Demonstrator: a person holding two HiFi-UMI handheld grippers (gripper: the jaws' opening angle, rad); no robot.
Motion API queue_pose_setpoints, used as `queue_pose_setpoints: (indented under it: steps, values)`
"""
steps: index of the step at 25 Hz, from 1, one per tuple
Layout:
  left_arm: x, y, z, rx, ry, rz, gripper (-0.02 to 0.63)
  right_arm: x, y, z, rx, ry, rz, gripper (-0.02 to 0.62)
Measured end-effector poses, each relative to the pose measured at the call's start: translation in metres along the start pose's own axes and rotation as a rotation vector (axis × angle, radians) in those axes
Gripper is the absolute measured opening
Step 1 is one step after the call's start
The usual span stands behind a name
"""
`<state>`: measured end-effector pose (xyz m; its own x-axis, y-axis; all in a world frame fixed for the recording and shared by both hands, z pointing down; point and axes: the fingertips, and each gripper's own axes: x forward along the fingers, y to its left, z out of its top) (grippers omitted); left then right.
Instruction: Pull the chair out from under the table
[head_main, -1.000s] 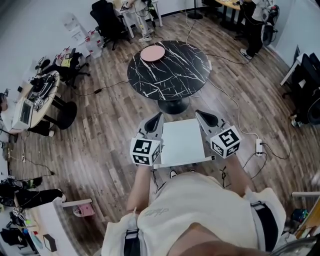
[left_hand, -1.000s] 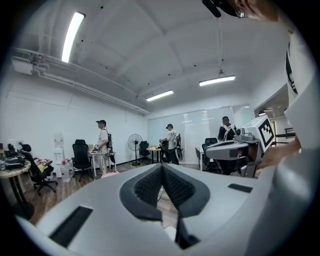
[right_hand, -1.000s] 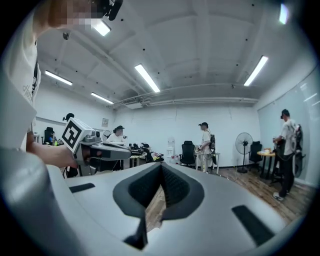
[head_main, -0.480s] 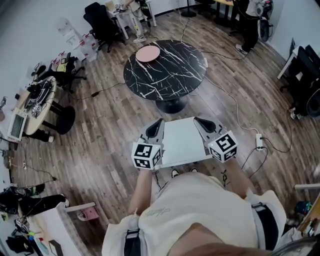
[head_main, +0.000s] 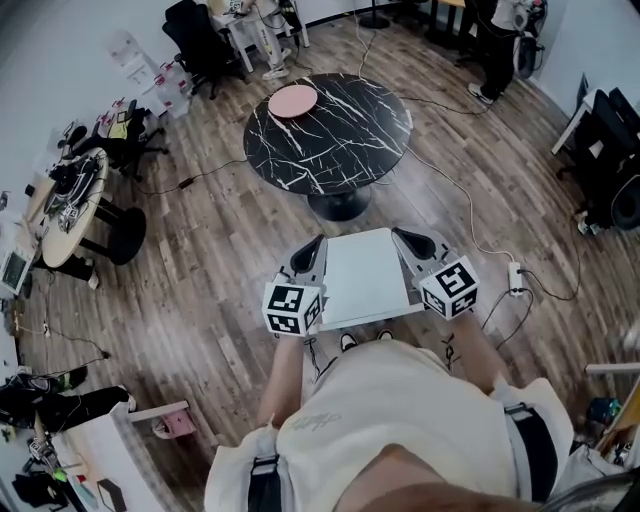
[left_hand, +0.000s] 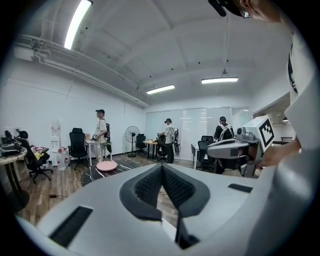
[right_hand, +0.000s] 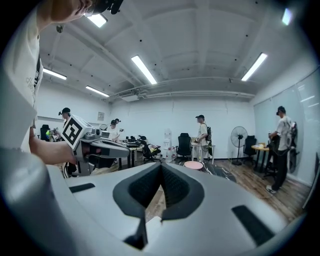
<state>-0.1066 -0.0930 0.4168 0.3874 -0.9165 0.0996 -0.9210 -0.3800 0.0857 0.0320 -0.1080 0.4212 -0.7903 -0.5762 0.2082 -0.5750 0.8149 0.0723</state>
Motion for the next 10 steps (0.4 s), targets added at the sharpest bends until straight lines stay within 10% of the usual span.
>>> queue_pose_setpoints:
  steps: [10]
  values:
    - [-0.0018, -0.0034, -0.0011, 0.004, -0.008, -0.020, 0.017, -0.0035, 0.0012, -0.0036, 0.012, 0.000, -0.019, 0.005]
